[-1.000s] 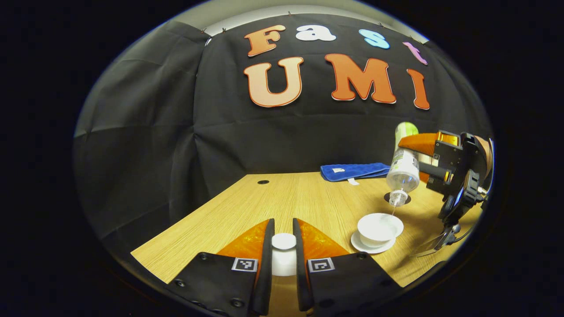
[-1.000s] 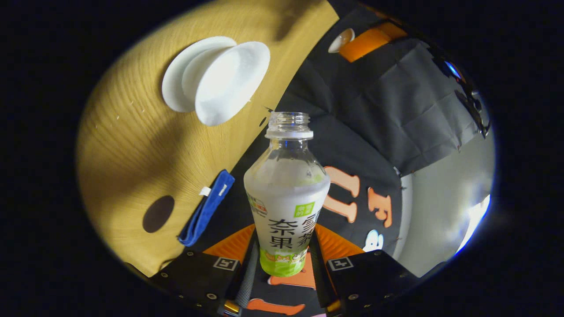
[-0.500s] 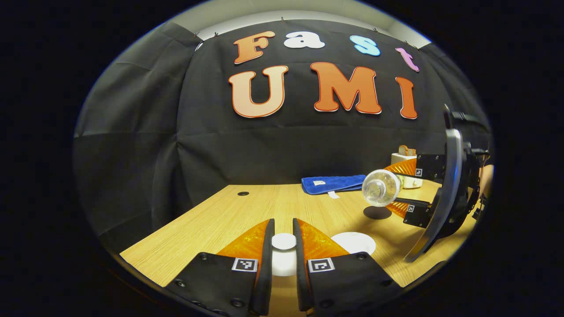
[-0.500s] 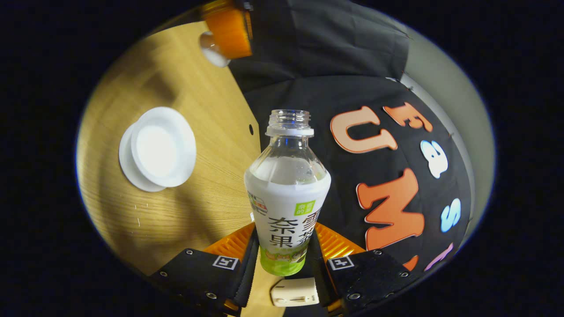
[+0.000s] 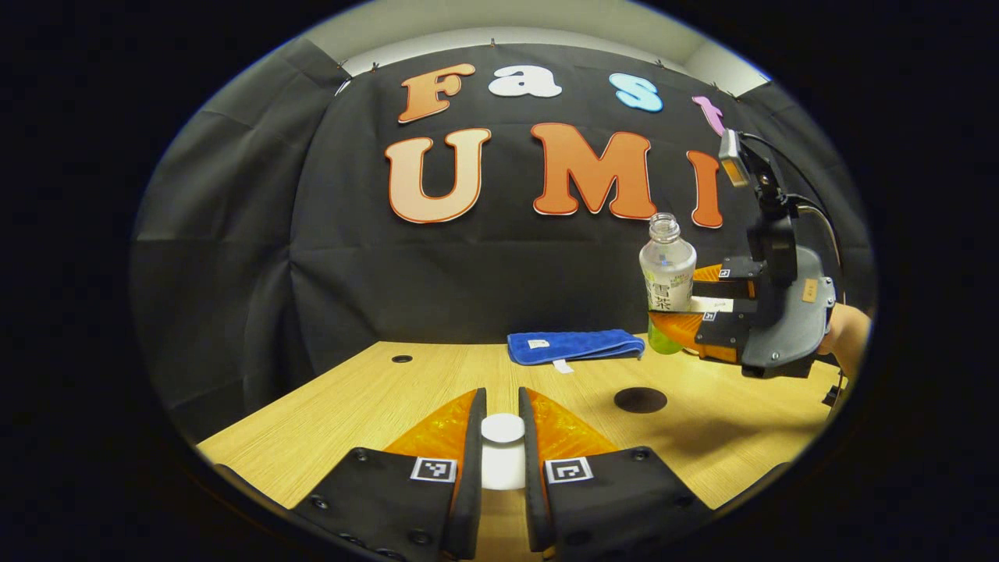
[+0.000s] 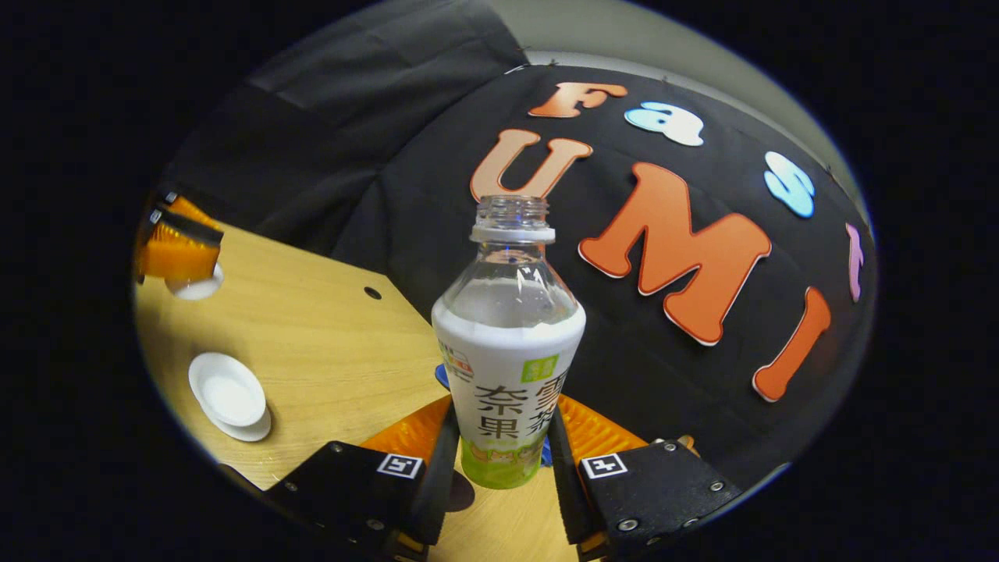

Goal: Open the teacup lid with one hand, grasp the water bottle and pour water into the teacup with the other hand; after pouring, place the water bottle on the coaster and then close the teacup lid.

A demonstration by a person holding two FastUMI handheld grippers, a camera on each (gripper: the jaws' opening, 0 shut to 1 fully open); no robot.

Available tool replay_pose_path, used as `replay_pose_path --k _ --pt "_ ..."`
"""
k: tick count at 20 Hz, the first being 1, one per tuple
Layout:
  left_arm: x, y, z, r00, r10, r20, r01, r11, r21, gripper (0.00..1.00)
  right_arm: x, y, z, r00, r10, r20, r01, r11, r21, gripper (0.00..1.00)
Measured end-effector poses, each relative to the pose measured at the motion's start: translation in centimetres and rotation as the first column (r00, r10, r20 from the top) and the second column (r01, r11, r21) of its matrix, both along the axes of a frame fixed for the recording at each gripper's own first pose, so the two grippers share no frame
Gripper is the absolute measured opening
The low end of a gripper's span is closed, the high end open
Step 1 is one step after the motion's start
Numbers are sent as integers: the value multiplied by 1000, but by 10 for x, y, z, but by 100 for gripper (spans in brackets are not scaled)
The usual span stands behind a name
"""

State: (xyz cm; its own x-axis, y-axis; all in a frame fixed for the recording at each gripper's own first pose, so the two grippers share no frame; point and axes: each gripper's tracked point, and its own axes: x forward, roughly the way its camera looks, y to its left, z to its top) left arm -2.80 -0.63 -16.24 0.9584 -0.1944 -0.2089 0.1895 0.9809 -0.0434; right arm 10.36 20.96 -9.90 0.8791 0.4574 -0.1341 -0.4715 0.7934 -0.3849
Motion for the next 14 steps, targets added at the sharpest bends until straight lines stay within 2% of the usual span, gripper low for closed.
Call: replay_pose_path --k 4,8,11,14 --pt "6 -16 -1 1000 -23 6 23 999 -39 27 14 -7 -12 996 -16 -93 26 994 109 59" --pt "10 -28 -6 999 -35 3 36 999 -41 28 24 -5 -39 981 7 -192 31 980 195 60" --pt "14 -34 -13 999 -38 -9 38 998 -41 28 34 -2 -61 963 14 -268 56 966 251 60" --pt "17 -36 -20 999 -38 -29 37 998 -40 28 41 -3 -87 936 9 -351 90 960 264 60"
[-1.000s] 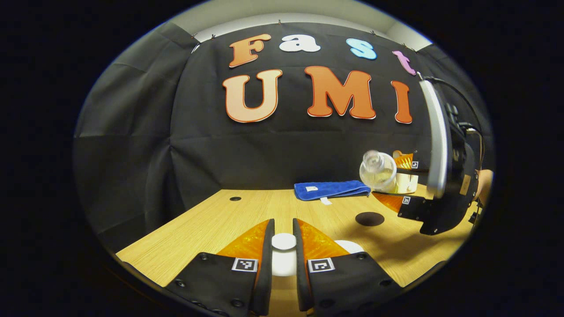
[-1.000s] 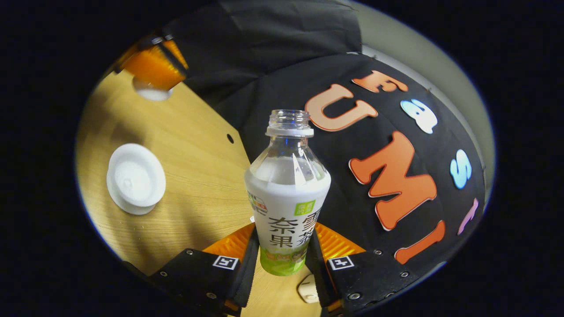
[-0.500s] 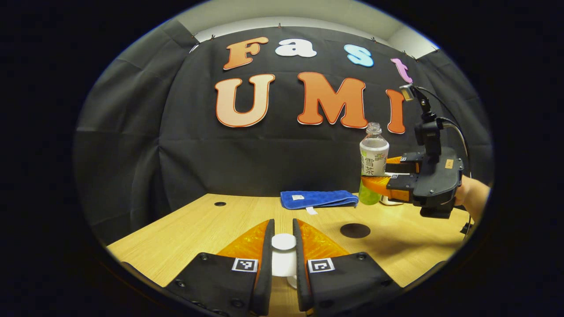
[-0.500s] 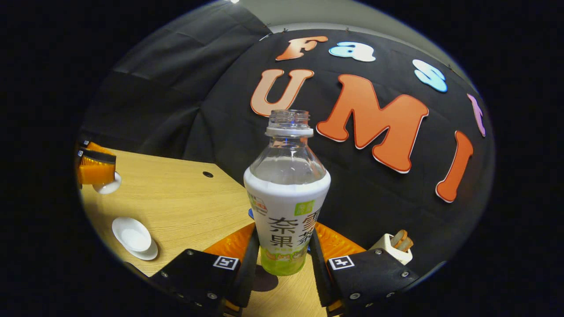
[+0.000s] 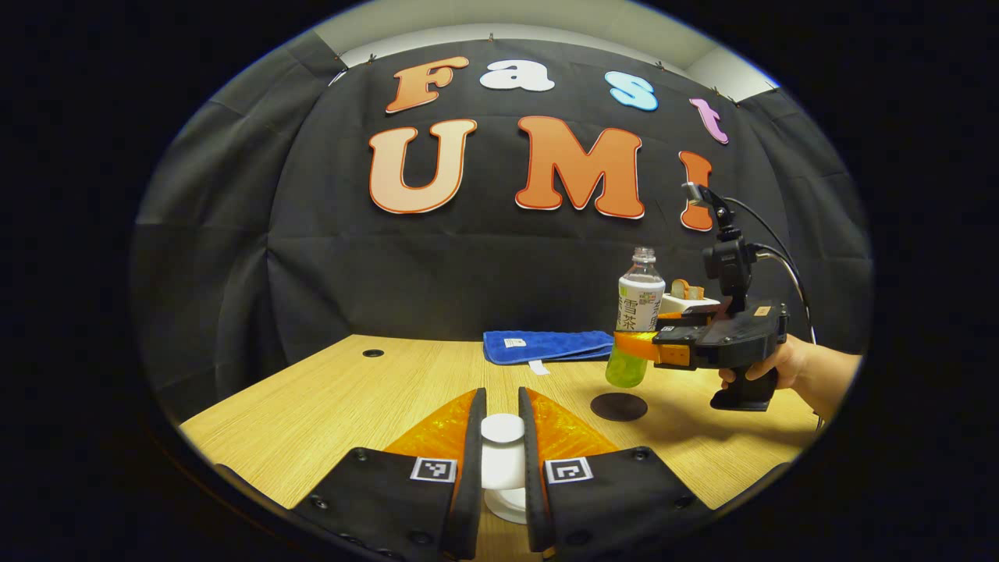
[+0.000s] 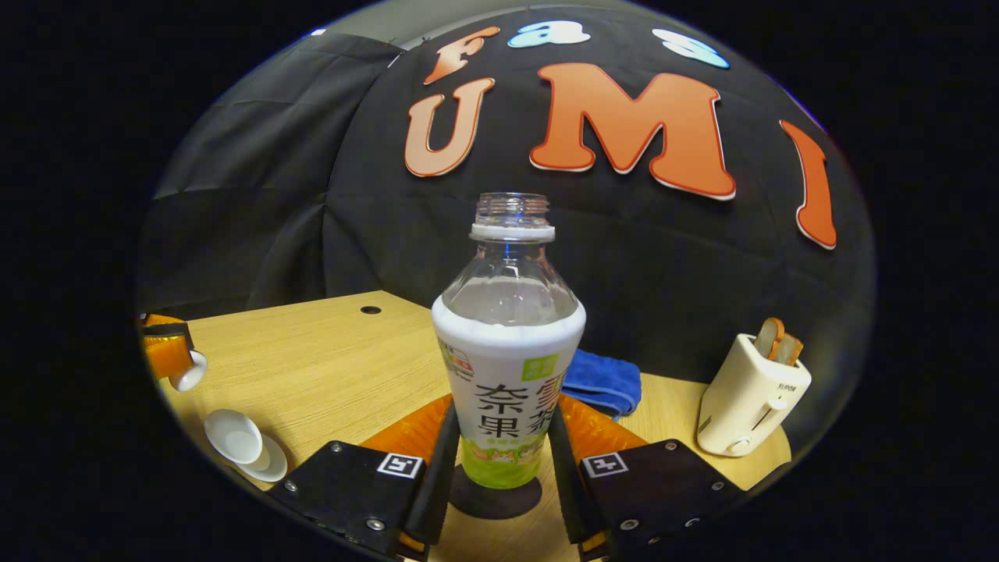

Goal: Open the teacup lid with one hand, grasp the water bottle and pour water into the teacup with the other hand; after pouring, place the water bottle on the coaster and then close the teacup lid.

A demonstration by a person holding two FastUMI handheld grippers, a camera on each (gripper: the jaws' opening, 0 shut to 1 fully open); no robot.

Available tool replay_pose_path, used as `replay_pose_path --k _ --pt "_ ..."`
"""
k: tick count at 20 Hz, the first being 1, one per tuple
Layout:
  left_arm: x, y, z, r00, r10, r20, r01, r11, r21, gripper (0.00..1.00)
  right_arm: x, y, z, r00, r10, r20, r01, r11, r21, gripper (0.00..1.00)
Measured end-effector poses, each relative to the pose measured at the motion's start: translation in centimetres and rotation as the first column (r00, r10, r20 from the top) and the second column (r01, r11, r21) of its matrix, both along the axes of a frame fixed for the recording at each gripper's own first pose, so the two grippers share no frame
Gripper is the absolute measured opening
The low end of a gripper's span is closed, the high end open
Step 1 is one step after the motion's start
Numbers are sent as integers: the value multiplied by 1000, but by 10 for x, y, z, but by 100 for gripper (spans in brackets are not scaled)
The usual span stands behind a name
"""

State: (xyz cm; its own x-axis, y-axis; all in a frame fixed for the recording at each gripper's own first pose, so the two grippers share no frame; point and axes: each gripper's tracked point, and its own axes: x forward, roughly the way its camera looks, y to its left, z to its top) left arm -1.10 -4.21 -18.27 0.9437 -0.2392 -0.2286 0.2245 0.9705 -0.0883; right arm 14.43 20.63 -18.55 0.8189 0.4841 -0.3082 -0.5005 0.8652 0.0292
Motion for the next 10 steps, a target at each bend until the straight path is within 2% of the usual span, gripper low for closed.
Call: replay_pose_path --k 4,9,10 --pt "4 -1 -6 1000 6 -19 -6 1000 3 27 -5 -2 -33 994 0 -107 -1 1000 -10 60" --pt "5 -12 -16 999 -9 -43 9 1000 6 28 -6 -5 -42 990 4 -140 -2 1000 14 60" --pt "4 -15 -17 999 -12 -47 12 1000 6 27 -7 -6 -42 988 10 -151 -7 1000 20 63"
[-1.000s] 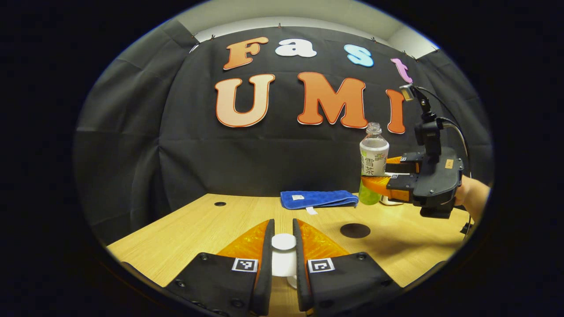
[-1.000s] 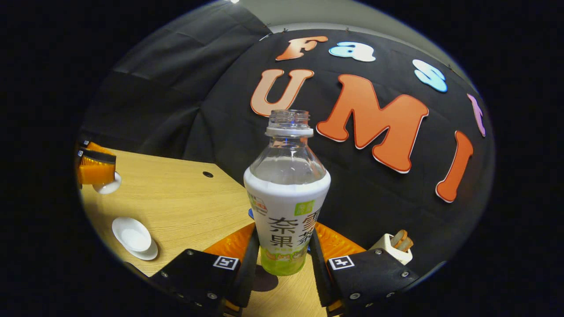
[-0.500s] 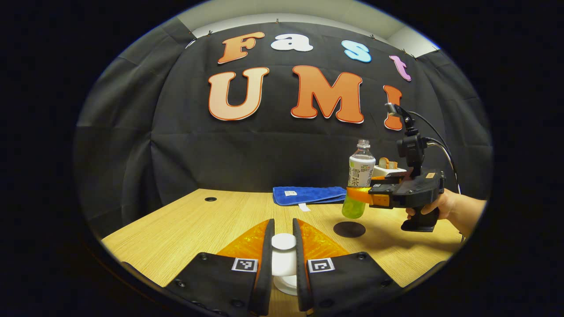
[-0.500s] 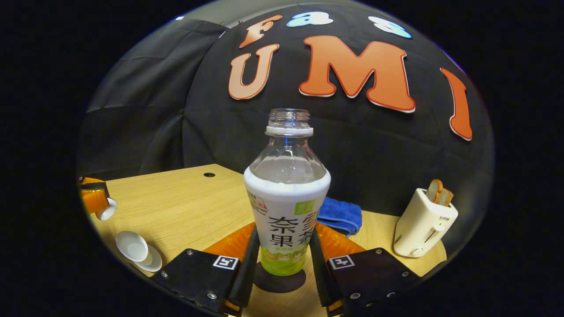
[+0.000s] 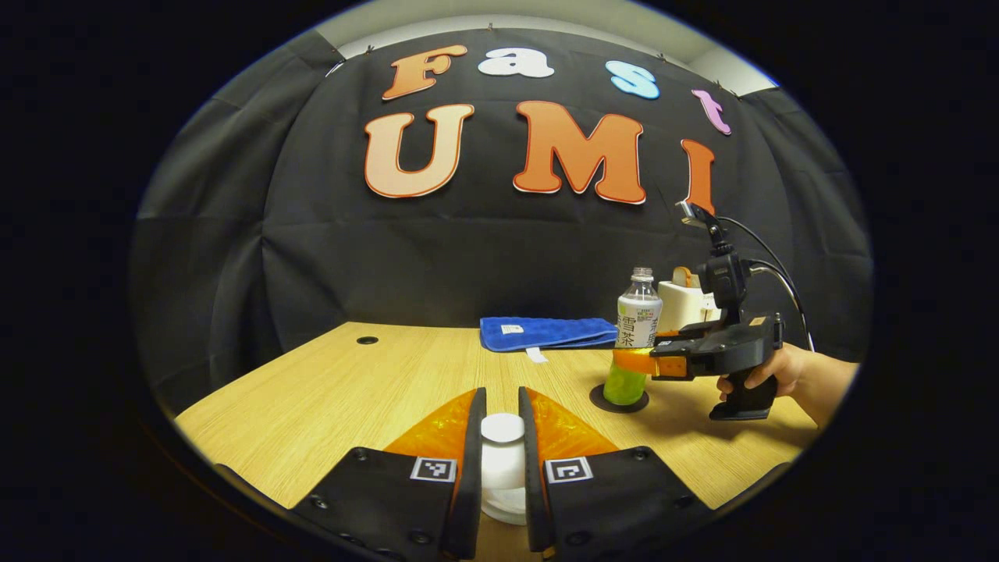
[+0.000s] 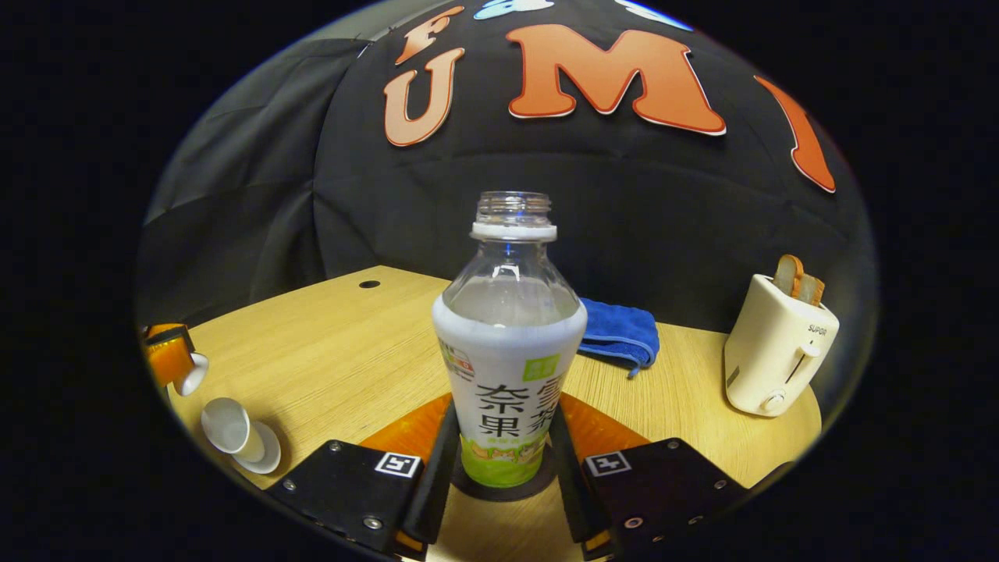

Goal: Open the teacup lid with one hand, grasp the water bottle and pour water into the teacup with the other hand; after pouring, place the water bottle on the coaster and then close the teacup lid.

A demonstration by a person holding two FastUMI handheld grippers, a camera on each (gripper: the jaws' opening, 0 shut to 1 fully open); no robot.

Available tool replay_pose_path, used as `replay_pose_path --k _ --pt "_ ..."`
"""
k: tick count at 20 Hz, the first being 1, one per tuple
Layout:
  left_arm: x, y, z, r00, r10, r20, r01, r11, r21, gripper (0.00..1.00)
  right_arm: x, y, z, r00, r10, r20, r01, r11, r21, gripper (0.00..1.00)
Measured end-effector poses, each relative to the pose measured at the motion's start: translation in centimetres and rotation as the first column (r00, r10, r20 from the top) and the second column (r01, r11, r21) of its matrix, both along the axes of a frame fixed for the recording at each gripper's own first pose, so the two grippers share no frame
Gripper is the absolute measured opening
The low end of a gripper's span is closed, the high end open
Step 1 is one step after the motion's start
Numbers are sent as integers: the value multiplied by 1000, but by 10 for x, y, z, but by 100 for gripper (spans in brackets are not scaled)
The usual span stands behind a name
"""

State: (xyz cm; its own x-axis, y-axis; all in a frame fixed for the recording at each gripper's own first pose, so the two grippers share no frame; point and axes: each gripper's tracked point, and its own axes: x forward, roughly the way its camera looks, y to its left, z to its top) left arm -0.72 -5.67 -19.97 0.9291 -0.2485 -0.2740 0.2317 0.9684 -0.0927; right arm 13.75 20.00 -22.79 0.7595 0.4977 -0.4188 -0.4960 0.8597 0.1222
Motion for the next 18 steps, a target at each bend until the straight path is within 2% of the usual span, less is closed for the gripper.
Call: replay_pose_path --k 3,4,6,8,18 --pt "0 -6 -8 1000 -13 -14 13 1000 14 28 -9 -1 -5 999 25 -28 -24 1000 13 71" --pt "1 -9 -14 1000 -15 -23 16 1000 17 27 -11 -2 -3 999 29 -23 -29 999 15 80" --pt "1 -13 -23 999 -18 -37 19 1000 24 28 -17 -8 1 999 32 -8 -32 999 14 91" --pt "-2 -17 -31 998 -20 -54 22 999 33 28 -24 -15 9 999 31 6 -32 999 20 97" --pt "-12 -25 -57 995 -30 -91 41 993 111 27 -64 -56 58 995 -27 93 20 997 74 98"
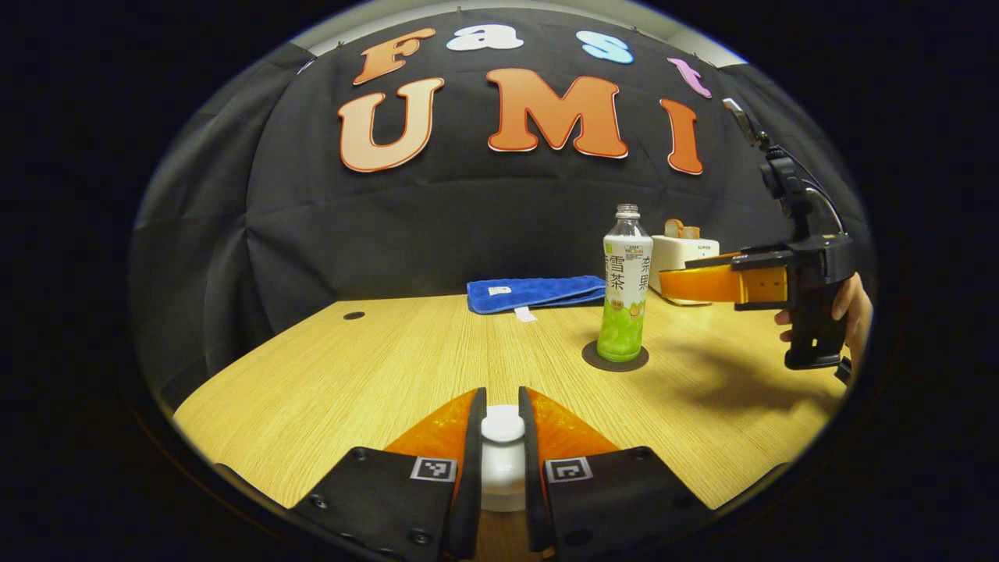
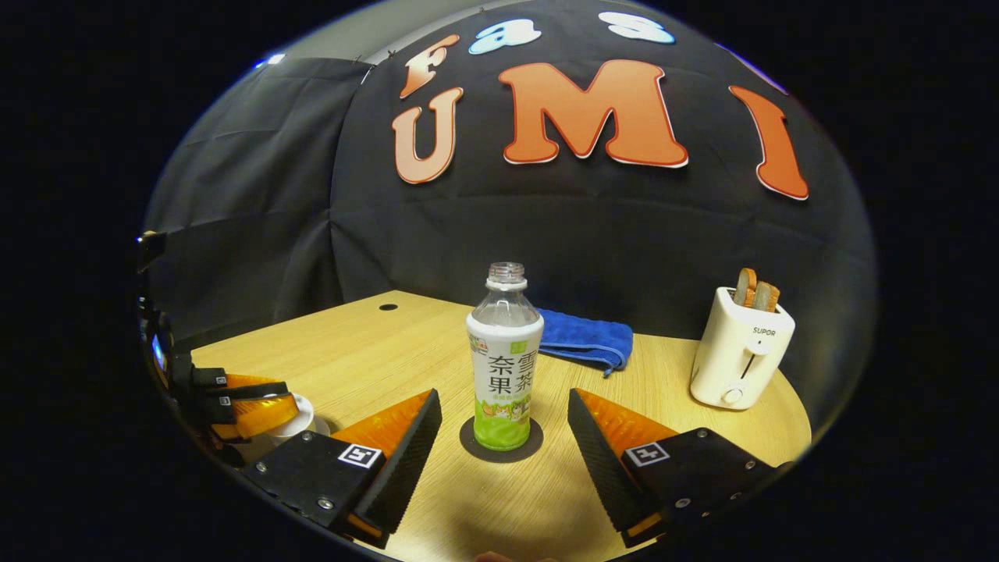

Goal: Open the teacup lid with one hand, grasp the water bottle and pour water into the teacup with the other hand; after pouring, place the water bottle on the coaster and then close the teacup lid.

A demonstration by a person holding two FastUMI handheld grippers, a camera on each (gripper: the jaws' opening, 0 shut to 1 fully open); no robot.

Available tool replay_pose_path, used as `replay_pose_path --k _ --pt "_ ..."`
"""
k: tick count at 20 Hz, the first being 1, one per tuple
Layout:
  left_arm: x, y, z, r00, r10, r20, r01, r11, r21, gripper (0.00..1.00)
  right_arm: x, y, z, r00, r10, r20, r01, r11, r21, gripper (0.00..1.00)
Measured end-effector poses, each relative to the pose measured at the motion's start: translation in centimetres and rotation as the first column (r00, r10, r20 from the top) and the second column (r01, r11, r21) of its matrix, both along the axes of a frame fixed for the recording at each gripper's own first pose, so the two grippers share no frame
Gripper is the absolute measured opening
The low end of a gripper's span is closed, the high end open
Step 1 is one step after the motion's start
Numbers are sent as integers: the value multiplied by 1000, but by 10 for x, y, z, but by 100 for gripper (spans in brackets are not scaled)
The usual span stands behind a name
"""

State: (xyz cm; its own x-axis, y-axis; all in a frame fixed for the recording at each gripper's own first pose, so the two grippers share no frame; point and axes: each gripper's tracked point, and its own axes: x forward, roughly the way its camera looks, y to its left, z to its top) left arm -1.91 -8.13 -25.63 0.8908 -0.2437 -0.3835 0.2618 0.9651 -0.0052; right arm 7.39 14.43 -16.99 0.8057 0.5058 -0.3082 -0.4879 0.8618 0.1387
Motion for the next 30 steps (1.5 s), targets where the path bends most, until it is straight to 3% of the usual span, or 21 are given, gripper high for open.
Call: replay_pose_path --k 4,5,6,7,13,19,20,24,25,30 --pt "4 5 19 999 20 44 -20 1000 1 39 -12 -19 19 998 -40 46 39 999 13 97" --pt "5 6 27 998 27 65 -27 1000 2 52 -15 -24 23 997 -51 56 50 999 13 97" --pt "6 7 38 995 35 89 -35 999 -1 55 -18 -27 28 996 -59 68 58 998 19 97" --pt "9 8 48 993 40 109 -40 999 -8 65 -22 -31 33 995 -69 78 67 997 24 97" --pt "19 14 113 973 95 211 -82 994 -69 93 -43 -51 66 984 -124 124 117 991 60 97" --pt "22 3 174 956 100 276 -72 991 -109 98 -64 -82 107 950 -240 199 223 969 103 97" --pt "23 4 185 952 108 287 -77 990 -118 94 -67 -88 116 940 -260 221 243 965 102 97" --pt "22 11 218 936 140 323 -94 983 -155 98 -86 -92 158 913 -275 300 243 960 141 100" --pt "20 14 226 933 144 330 -95 983 -160 95 -87 -96 165 905 -287 314 254 957 143 97" --pt "13 25 253 913 165 373 -118 982 -146 98 -94 -102 191 865 -329 379 304 944 127 96"
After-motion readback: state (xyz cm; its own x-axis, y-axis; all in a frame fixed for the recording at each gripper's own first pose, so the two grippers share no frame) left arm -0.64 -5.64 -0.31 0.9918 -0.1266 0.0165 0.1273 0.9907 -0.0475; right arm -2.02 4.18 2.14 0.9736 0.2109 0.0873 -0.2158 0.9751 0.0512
